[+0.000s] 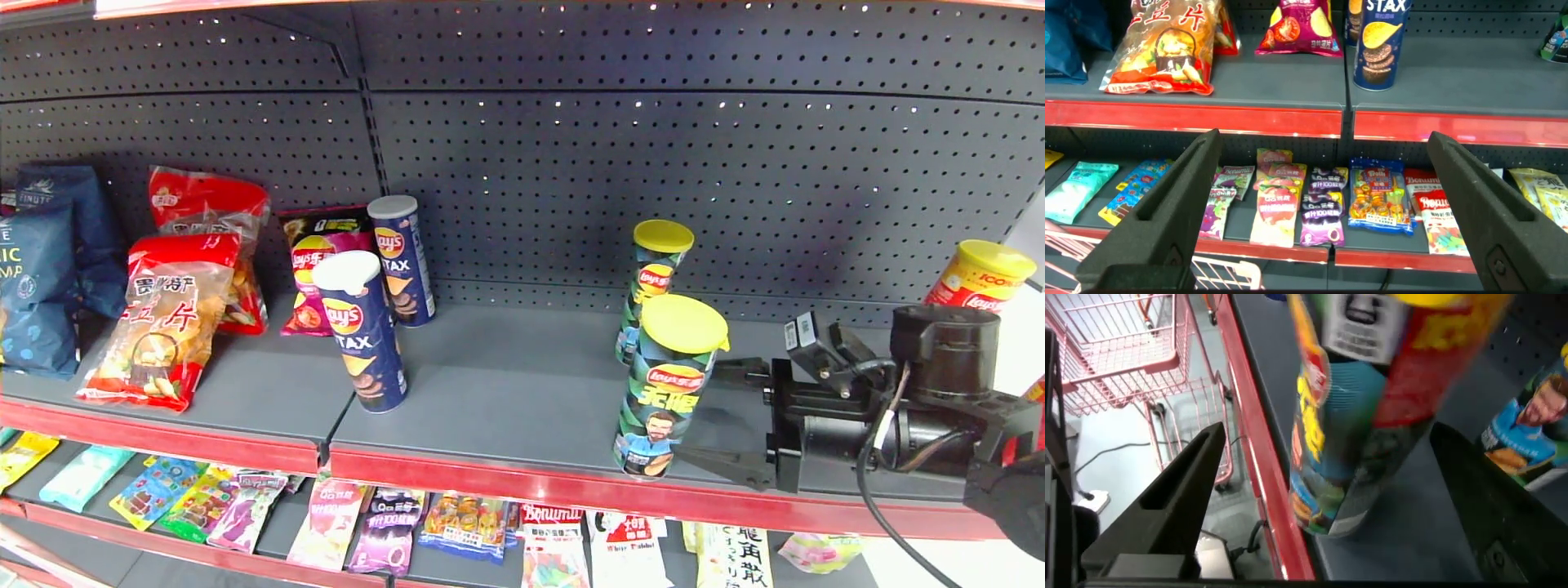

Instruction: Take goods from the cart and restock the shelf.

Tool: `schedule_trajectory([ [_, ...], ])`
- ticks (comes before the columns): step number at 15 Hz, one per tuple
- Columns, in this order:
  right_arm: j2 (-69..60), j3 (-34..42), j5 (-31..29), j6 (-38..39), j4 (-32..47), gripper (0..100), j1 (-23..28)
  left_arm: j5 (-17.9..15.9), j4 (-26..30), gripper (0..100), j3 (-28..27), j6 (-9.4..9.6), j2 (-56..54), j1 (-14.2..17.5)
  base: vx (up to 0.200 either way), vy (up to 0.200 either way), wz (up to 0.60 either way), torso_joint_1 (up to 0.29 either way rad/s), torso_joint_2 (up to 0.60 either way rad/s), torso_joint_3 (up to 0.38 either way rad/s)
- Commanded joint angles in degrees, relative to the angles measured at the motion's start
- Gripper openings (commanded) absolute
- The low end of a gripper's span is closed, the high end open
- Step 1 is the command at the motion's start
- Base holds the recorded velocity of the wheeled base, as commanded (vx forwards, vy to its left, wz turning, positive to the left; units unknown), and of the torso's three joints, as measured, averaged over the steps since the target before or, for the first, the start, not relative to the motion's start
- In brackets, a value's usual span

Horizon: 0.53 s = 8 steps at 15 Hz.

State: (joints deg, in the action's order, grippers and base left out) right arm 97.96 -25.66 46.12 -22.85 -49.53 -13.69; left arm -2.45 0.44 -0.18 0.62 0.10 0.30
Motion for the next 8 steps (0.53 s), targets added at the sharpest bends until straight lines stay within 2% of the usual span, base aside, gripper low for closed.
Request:
schedule_trajectory([
  [1, -2.34, 0.44, 0.29, -0.01, 1.19, 100, 0.77, -0.01, 0.00, 100, 0.01, -0.01, 0.08, 0.05, 0.000, 0.000, 0.00, 0.000, 0.00, 0.000],
  [7, -7.17, 3.60, 0.11, -0.09, 6.02, 100, 0.86, -0.01, 0.00, 100, 0.01, -0.01, 0.08, 0.05, 0.000, 0.000, 0.00, 0.000, 0.00, 0.000],
  [8, -10.07, 9.14, 0.03, -0.01, 6.11, 100, 1.12, -0.01, 0.00, 100, 0.01, -0.01, 0.08, 0.05, 0.000, 0.000, 0.00, 0.000, 0.00, 0.000],
])
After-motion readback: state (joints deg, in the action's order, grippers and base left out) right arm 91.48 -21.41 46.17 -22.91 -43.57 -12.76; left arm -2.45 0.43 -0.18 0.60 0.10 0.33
